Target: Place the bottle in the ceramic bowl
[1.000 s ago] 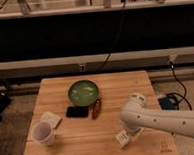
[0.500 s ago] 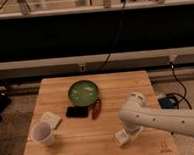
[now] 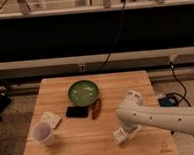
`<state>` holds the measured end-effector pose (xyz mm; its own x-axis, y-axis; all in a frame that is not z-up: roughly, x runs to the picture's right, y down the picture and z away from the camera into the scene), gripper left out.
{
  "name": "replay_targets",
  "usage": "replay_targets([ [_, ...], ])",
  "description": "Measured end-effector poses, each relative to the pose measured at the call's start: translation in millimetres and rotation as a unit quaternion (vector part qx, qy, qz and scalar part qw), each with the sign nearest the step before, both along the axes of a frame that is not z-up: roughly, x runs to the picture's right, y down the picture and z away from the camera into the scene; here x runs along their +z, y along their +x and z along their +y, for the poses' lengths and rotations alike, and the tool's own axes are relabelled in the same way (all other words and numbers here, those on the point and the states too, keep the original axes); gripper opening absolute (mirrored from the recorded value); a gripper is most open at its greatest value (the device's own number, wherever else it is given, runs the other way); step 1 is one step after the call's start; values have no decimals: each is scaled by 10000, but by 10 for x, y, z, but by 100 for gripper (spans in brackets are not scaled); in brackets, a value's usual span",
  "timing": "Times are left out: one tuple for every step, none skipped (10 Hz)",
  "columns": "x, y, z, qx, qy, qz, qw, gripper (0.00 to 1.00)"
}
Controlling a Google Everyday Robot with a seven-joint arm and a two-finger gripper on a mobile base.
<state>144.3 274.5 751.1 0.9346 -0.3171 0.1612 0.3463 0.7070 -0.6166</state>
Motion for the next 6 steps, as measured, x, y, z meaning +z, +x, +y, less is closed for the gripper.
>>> replay_targets([
  [1, -5, -12, 6, 5, 10, 10000, 1],
  [8, -26, -30, -15, 11, 5, 10000, 1],
  [6, -48, -55, -32, 17, 2, 10000, 1],
  [10, -53, -86, -34, 25, 14, 10000, 1],
  [28, -71, -138, -48, 43, 16, 10000, 1],
  [48, -113, -193, -63, 51, -2, 10000, 1],
])
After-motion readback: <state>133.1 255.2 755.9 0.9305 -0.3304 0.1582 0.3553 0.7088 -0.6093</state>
